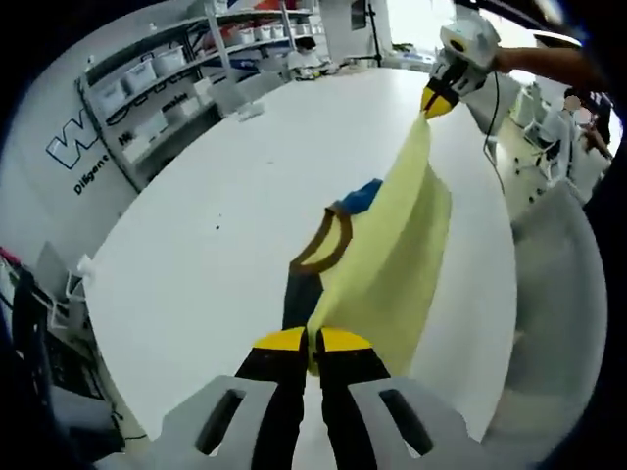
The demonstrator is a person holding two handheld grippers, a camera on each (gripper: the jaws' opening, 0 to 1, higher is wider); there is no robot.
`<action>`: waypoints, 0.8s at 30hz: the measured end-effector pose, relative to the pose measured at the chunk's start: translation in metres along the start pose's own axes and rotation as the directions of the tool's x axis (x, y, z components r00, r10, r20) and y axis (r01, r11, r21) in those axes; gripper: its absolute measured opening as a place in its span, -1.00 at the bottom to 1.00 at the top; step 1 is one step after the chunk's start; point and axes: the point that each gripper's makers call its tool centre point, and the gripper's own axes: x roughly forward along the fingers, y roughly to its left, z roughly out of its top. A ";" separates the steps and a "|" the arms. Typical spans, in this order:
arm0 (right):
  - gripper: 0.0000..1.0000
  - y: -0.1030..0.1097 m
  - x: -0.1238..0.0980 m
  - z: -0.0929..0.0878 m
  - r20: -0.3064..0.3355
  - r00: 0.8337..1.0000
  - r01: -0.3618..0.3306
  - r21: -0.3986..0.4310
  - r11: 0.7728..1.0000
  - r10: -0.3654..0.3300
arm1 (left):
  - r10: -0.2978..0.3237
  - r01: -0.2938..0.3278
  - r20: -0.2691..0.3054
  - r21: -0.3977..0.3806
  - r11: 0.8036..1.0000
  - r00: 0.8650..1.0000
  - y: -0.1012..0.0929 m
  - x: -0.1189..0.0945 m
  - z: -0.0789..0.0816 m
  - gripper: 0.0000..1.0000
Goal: Fold the garment on the visible template until the final outline fits inside the template.
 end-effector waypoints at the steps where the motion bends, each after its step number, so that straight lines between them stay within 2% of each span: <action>1: -1.00 -0.002 0.003 0.000 -0.003 1.000 0.004 0.007 1.000 -0.004 | -0.001 0.001 0.004 0.012 1.000 1.000 0.002 0.003 0.001 -0.95; 5: -1.00 -0.011 0.018 -0.004 -0.023 1.000 0.016 0.023 1.000 -0.016 | 0.002 -0.002 -0.006 0.014 1.000 1.000 0.008 0.016 0.000 -0.95; 12: -1.00 -0.025 0.042 -0.003 -0.020 0.999 0.027 0.070 0.997 -0.025 | 0.006 -0.007 -0.042 -0.020 1.000 0.999 0.020 0.031 -0.010 -0.95; 18: -1.00 -0.037 0.065 -0.008 -0.030 0.999 0.045 0.144 0.989 -0.041 | 0.018 -0.020 -0.043 -0.050 0.999 0.999 0.031 0.047 -0.016 -0.95; 24: -1.00 -0.034 0.086 -0.021 -0.060 0.998 0.037 0.183 0.982 -0.026 | 0.008 -0.015 -0.064 -0.106 0.994 0.998 0.035 0.067 -0.024 -0.95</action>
